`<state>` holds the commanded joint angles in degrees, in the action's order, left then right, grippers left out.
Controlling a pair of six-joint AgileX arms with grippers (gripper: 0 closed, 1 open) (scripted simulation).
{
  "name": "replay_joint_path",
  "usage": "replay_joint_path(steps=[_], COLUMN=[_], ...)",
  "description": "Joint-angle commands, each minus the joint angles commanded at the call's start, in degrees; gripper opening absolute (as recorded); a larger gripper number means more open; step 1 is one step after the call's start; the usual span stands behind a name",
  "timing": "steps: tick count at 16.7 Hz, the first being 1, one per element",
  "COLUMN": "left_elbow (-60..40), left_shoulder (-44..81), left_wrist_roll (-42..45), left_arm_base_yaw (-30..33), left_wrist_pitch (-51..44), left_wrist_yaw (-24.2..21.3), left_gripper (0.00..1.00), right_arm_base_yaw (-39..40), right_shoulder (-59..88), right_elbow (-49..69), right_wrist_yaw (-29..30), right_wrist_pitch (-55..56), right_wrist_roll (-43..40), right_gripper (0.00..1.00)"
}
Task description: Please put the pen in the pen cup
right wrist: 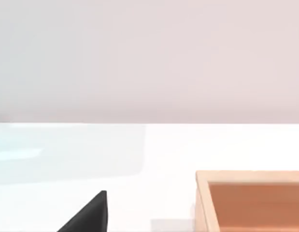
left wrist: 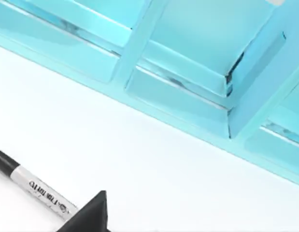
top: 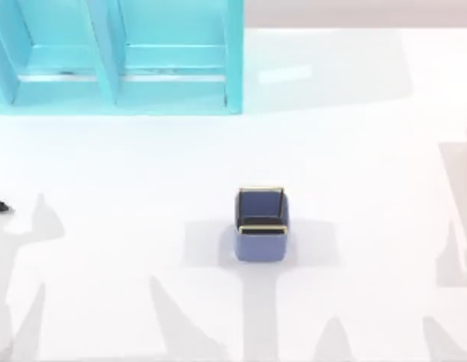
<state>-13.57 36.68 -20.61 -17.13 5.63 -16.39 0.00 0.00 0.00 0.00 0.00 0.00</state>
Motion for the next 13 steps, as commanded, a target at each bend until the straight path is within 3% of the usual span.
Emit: replay_joint_path(steps=[8,13], left_elbow=[-12.45,-17.41], left_shoulder=[44.59,58.66], left_wrist_roll=[-20.59,-27.36], left_arm_base_yaw=[-14.67,-19.69], left_wrist_pitch=[4.39,6.56], left_wrist_yaw=[-19.24,-25.98], left_gripper=[1.0,1.0], right_arm_base_yaw=[0.0,0.0], right_shoulder=[0.0,0.0], right_elbow=[0.0,0.0], right_wrist_yaw=[0.0,0.0], right_wrist_pitch=[0.0,0.0], right_wrist_roll=[0.0,0.0], right_gripper=[1.0,1.0])
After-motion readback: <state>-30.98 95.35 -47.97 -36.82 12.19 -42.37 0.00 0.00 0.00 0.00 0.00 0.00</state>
